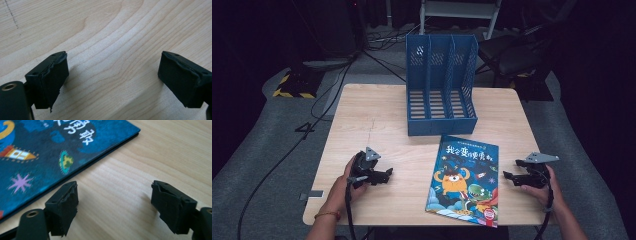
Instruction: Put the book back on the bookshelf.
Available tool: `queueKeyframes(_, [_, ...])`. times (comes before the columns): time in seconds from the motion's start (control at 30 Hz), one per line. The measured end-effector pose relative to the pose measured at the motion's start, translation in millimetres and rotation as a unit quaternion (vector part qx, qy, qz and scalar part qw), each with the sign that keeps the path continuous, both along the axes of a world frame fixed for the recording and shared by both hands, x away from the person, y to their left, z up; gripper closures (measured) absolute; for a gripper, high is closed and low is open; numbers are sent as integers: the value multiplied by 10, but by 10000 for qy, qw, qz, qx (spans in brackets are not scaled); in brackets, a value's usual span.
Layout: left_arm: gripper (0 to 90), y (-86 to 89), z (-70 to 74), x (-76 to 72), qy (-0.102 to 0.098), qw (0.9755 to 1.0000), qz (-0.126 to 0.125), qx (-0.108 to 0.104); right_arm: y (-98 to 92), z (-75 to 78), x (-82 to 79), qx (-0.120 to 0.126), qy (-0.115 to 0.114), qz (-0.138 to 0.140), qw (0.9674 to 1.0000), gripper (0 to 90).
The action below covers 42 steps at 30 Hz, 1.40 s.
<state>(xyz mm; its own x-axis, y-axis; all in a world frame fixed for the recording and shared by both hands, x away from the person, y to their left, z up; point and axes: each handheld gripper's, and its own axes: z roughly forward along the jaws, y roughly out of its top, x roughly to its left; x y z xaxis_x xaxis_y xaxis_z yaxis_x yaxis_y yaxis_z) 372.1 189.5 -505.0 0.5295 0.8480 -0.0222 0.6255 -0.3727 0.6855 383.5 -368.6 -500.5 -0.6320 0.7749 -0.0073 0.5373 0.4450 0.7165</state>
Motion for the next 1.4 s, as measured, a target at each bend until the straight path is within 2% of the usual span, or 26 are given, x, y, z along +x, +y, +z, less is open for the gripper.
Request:
queueKeyframes(0.07, [101, -4, 2, -8, 13, 10000, 2, -3, -4, 8, -15, -61, 65, 30, 10000, 168])
queueKeyframes(0.17, [107, -23, 4, -21, -17, 9996, -260, 58, 20, 12, -55, -101, 122, 62, 9999, 151])
queueKeyframes(0.23, [107, -76, 5, -52, -16, 9979, -647, 60, 57, 31, -98, -185, 205, 225, 9994, 153])
queueKeyframes(0.27, [107, -76, 5, -52, -16, 9979, -647, 60, 57, 31, -98, -185, 205, 225, 9994, 153])
queueKeyframes(0.3, [107, -145, 9, -74, 3, 9963, -862, 65, 96, 46, -134, -259, 258, 360, 9987, 159])
queueKeyframes(0.47, [92, -329, 5, -150, 27, 9935, -1136, 46, 199, 101, -206, -479, 342, 599, 9965, 215])
queueKeyframes(0.5, [92, -358, 5, -174, 20, 9922, -1244, 41, 228, 113, -233, -519, 351, 703, 9956, 234])
queueKeyframes(0.53, [92, -358, 5, -174, 20, 9922, -1244, 41, 257, 126, -261, -585, 372, 799, 9944, 248])
queueKeyframes(0.57, [82, -424, 5, -220, 26, 9887, -1496, 77, 288, 142, -287, -654, 422, 872, 9932, 255])
queueKeyframes(0.6, [74, -424, 5, -220, 26, 9887, -1496, 77, 288, 142, -287, -654, 422, 872, 9932, 255])
queueKeyframes(0.67, [49, -503, -1, -250, 73, 9889, -1480, 82, 376, 199, -345, -912, 531, 1104, 9883, 287])
queueKeyframes(0.73, [16, -557, -2, -268, 118, 9848, -1730, 138, 441, 241, -374, -1015, 551, 1261, 9853, 308])
queueKeyframes(0.77, [2, -584, -3, -280, 110, 9840, -1771, 132, 475, 260, -378, -1012, 592, 1344, 9840, 308])
queueKeyframes(0.83, [2, -627, -4, -311, 111, 9804, -1964, 125, 553, 287, -393, -1130, 692, 1479, 9801, 310])
queueKeyframes(0.9, [2, -663, -7, -341, 93, 9794, -2016, 115, 599, 303, -413, -1241, 734, 1547, 9774, 311])
queueKeyframes(0.97, [2, -686, -5, -369, 104, 9779, -2087, 125, 631, 335, -460, -1234, 733, 1609, 9765, 318])
queueKeyframes(1.0, [2, -687, -6, -374, 102, 9777, -2095, 120, 645, 354, -508, -1162, 767, 1675, 9760, 326])
queueKeyframes(1.13, [2, -690, -6, -377, 104, 9779, -2086, 120, 699, 367, -703, -1330, 870, 1891, 9690, 333])
queueKeyframes(1.17, [2, -690, -6, -377, 103, 9779, -2085, 119, 710, 373, -738, -1347, 860, 1925, 9682, 334])
queueKeyframes(1.3, [2, -691, -5, -378, 107, 9782, -2071, 127, 738, 432, -886, -1336, 830, 2035, 9664, 352])
queueKeyframes(1.33, [3, -692, -5, -378, 107, 9783, -2067, 125, 735, 453, -920, -1336, 852, 1990, 9671, 352])
queueKeyframes(1.4, [2, -692, -5, -378, 107, 9782, -2068, 126, 708, 459, -994, -1299, 898, 2051, 9659, 356])
